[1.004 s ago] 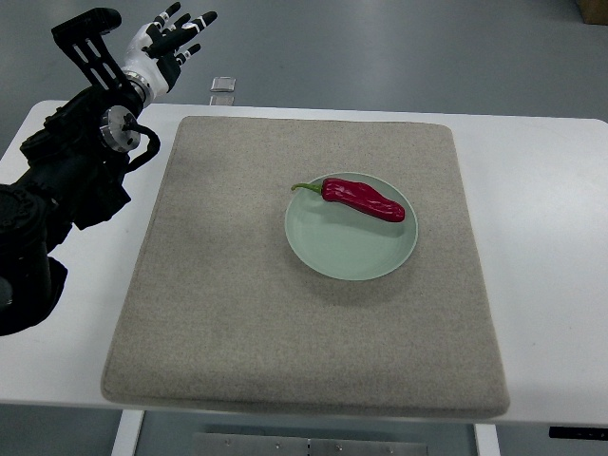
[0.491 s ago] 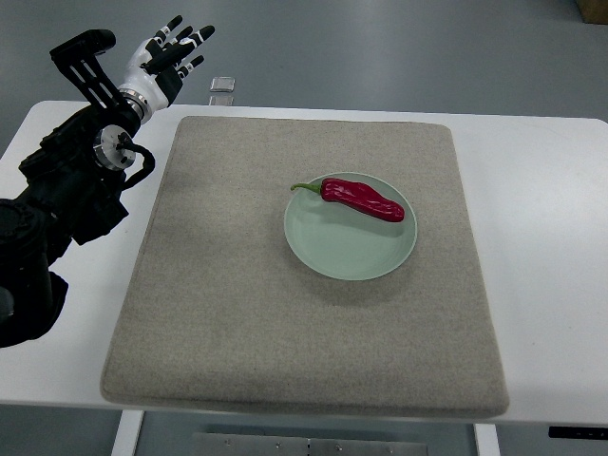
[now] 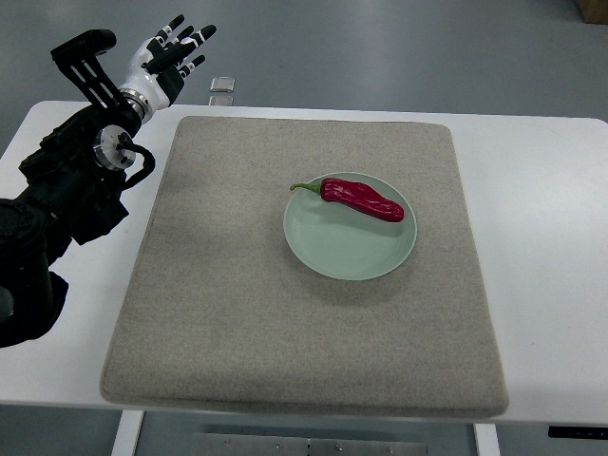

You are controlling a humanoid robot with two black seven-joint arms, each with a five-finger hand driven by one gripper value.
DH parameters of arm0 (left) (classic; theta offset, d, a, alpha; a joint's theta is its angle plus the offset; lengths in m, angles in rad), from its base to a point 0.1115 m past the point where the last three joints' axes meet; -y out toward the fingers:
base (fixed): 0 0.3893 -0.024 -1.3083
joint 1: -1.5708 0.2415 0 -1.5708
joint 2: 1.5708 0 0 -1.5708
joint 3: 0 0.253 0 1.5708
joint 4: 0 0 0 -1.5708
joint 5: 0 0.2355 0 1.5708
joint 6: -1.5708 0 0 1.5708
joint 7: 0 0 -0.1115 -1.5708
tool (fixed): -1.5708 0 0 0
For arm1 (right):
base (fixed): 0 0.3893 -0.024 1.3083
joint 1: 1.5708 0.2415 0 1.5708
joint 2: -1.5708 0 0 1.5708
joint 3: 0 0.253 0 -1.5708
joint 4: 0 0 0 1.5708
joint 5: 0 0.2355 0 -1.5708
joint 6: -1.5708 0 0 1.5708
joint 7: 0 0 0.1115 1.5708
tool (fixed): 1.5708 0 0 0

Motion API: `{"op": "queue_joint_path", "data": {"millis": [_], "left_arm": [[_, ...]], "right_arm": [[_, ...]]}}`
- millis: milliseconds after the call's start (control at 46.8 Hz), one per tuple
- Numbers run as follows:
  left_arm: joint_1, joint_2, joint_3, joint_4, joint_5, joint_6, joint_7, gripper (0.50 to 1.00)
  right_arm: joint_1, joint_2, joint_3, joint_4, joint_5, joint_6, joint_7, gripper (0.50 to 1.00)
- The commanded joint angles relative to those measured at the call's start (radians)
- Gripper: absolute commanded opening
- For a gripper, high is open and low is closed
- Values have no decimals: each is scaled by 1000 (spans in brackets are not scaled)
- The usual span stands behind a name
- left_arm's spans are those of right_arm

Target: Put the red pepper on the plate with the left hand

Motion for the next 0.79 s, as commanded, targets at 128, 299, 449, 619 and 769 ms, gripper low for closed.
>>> {"op": "queue_joint_path", "data": {"millis": [128, 299, 449, 619, 769], "left_arm": [[11, 0, -19, 1, 7, -6, 0, 992], [2, 0, -19, 0, 7, -7, 0, 992], [1, 0, -19, 0, 7, -6, 0, 992], [-1, 0, -21, 0, 5, -6, 0, 992], [-1, 0, -21, 0, 2, -6, 0, 992]], "right_arm": [[0, 0, 0, 0, 0, 0, 0, 932], [0, 0, 0, 0, 0, 0, 0, 932], [-2, 0, 0, 0, 0, 2, 0, 932], [-8, 0, -1, 6, -8, 14, 0, 932], [-8, 0, -1, 8, -6, 15, 0, 932]]}}
